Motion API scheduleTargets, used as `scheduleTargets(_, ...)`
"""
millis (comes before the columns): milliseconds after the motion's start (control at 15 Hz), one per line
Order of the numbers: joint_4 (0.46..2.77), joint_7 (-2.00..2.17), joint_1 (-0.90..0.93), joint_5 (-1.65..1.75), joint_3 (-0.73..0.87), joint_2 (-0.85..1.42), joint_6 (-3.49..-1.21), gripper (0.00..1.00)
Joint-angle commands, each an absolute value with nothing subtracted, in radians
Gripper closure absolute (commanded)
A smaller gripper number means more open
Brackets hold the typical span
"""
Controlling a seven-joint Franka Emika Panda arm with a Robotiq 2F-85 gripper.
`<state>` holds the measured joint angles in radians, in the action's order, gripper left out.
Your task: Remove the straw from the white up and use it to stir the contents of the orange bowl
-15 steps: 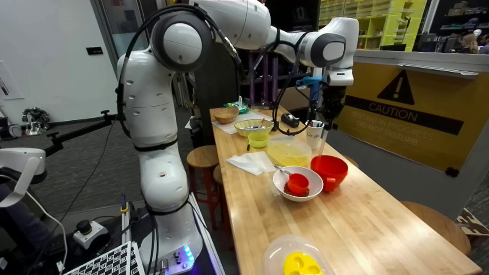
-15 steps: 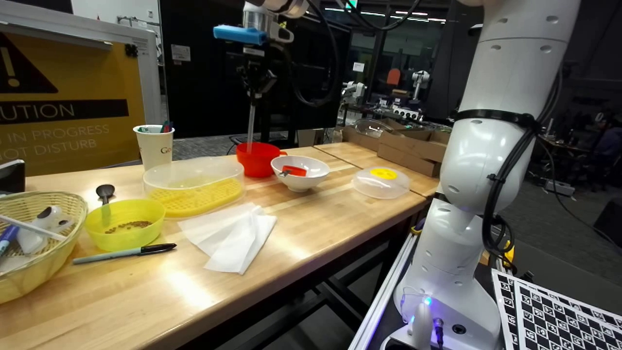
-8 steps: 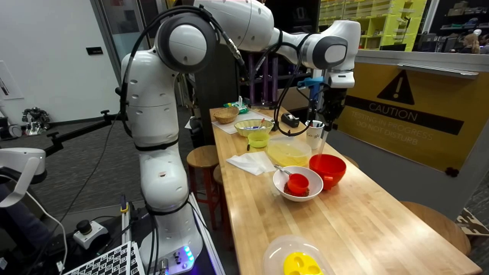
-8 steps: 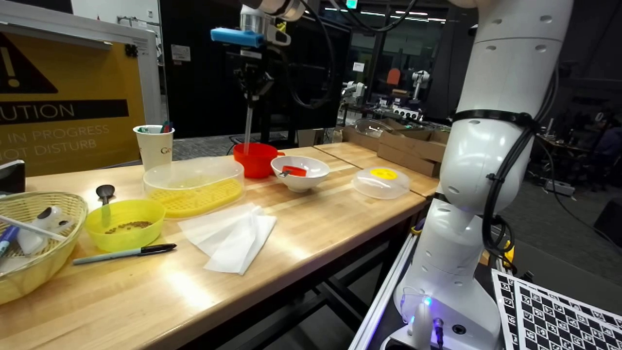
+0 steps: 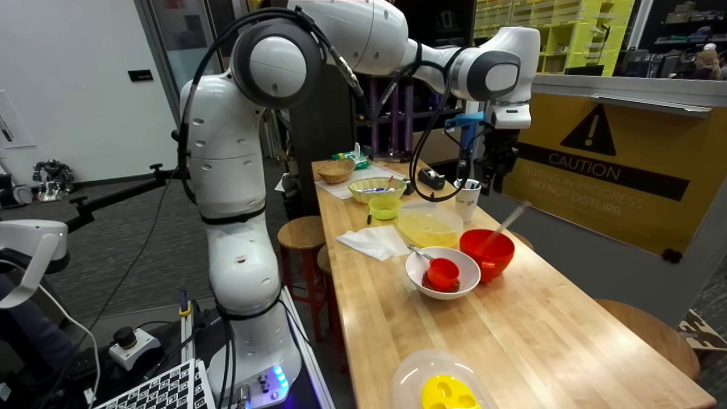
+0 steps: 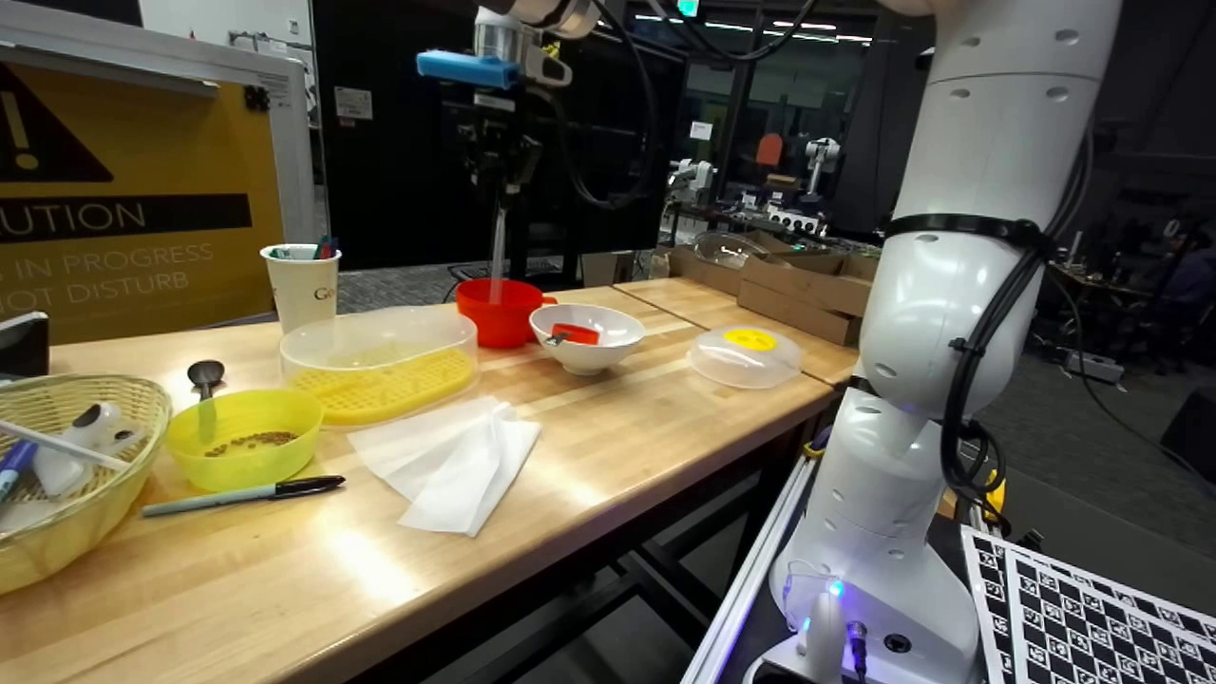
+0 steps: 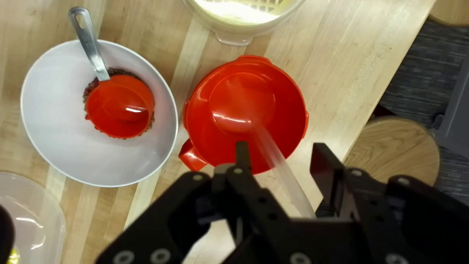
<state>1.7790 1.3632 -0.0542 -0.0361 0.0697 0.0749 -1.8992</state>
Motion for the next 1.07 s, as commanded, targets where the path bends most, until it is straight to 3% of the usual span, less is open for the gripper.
scheduleTargets(0, 1.776, 1.357, -0.058, -0.040, 0.077, 0.039, -1.892, 0.20)
scheduleTargets(133, 1.777, 1.356, -0.058, -0.038, 0.079, 0.021, -1.896, 0.06)
scheduleTargets(267, 1.785, 1.346, -0.054, -0.039, 0.074, -0.006, -1.899, 0.00)
scheduleTargets(1000, 1.768, 1.343, -0.053, -0.040, 0.064, -0.002, -1.895, 0.00)
